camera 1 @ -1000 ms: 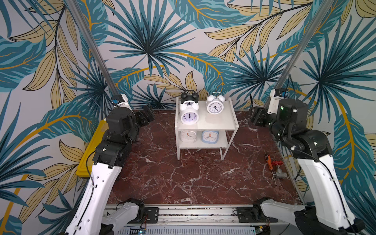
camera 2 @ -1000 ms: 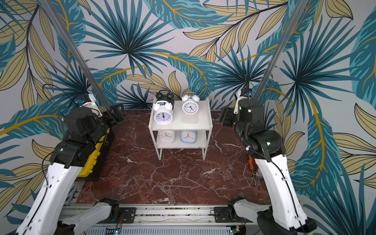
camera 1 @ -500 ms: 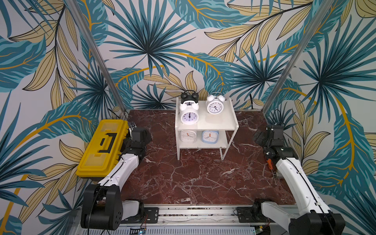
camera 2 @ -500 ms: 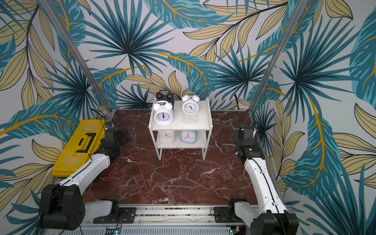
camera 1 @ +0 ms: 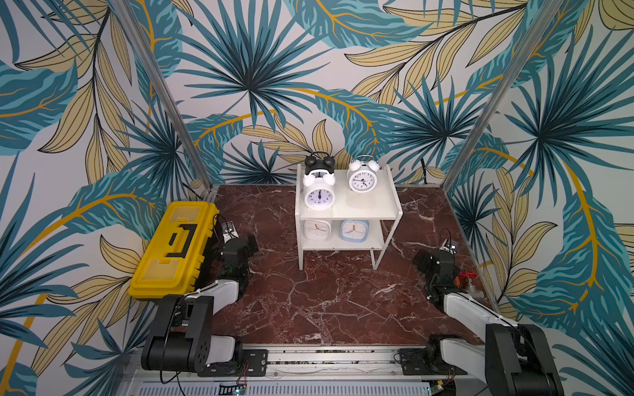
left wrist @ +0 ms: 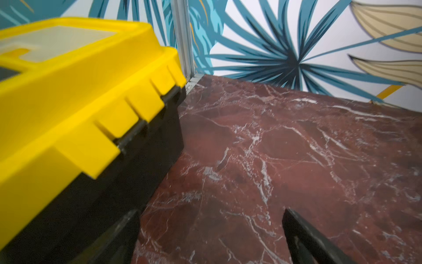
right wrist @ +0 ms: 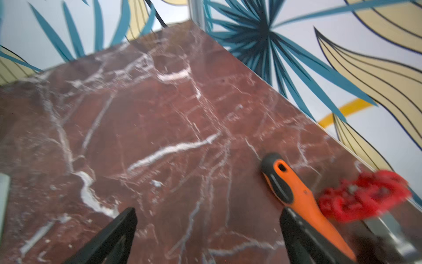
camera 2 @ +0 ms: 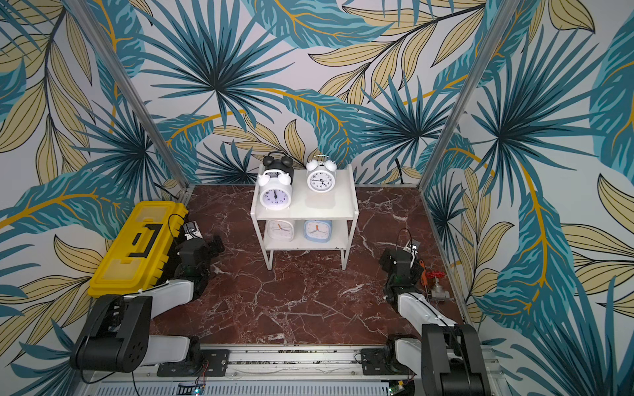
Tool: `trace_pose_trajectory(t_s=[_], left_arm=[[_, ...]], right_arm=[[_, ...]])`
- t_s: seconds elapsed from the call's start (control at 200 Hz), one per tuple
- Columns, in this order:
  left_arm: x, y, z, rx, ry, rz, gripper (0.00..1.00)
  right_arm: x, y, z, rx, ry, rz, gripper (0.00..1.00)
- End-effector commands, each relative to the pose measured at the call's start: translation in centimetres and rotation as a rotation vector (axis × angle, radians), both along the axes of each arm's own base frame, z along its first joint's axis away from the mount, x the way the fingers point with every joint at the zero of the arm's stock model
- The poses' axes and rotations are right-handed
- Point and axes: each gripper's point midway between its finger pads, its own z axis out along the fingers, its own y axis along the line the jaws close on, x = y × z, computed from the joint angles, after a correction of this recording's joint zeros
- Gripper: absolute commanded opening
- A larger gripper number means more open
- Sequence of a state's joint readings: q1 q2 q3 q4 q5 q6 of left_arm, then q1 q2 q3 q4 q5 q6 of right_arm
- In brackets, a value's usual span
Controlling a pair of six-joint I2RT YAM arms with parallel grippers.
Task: Place the alarm clocks on the shelf by style
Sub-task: Reset both arms
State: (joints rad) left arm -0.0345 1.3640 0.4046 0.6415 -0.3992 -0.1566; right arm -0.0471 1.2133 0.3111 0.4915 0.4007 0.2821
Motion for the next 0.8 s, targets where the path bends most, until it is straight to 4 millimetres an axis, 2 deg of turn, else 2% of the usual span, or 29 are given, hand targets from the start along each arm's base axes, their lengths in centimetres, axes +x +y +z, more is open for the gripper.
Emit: trace_pose_trajectory(t_s=[0.0,0.05,0.09,0.105,0.155,0.21,0.24,0.3,0.391,0.541,0.796], left_arm=[[0.1,0.2,1.1,0.020,-0.074,-0.015,1.00],[0.0,0.2,1.3,0.045,-0.092,-0.023,1.00],[-0.4,0.0,0.8,0.035,-0.110,-0.033,1.00],[-0.5,0.1,1.1,0.035,-0.138,-0.031,1.00],[-0.3,-0.1,1.0,0.063,-0.190,-0.050,1.00],[0.5,-2.0,-0.9,0.055,-0.106,-0.170,1.00],[1.0,-2.6,-1.1,0.068,-0.090,-0.210,1.00],[2.0,-1.8,-1.0,0.074,-0.104,-0.161,1.00],[1.9,-1.3,-1.5,0.035,-0.048,-0.152,1.00],[1.7,-1.2,-1.4,0.045,-0.083,-0.143,1.00],[1.9,-2.4,-1.2,0.092,-0.084,-0.178,1.00]], right_arm=[[4.0,2.2,3.6,-0.045,-0.185,0.169,0.99],[5.3,3.0,3.2,-0.074,-0.196,0.234,0.99],[6.2,4.8,2.6,-0.075,-0.161,0.329,0.99],[6.3,5.4,1.8,-0.066,-0.125,0.356,1.00],[7.0,5.9,1.2,-0.100,-0.139,0.389,0.99],[6.8,5.7,1.2,-0.085,-0.118,0.368,0.99],[6.8,5.7,1.2,-0.073,-0.103,0.363,1.00],[7.0,5.8,1.4,-0.098,-0.139,0.378,0.99],[6.8,5.8,1.3,-0.082,-0.114,0.371,1.00],[6.9,5.9,1.3,-0.093,-0.119,0.377,1.00],[6.9,5.9,1.3,-0.094,-0.116,0.376,1.00]])
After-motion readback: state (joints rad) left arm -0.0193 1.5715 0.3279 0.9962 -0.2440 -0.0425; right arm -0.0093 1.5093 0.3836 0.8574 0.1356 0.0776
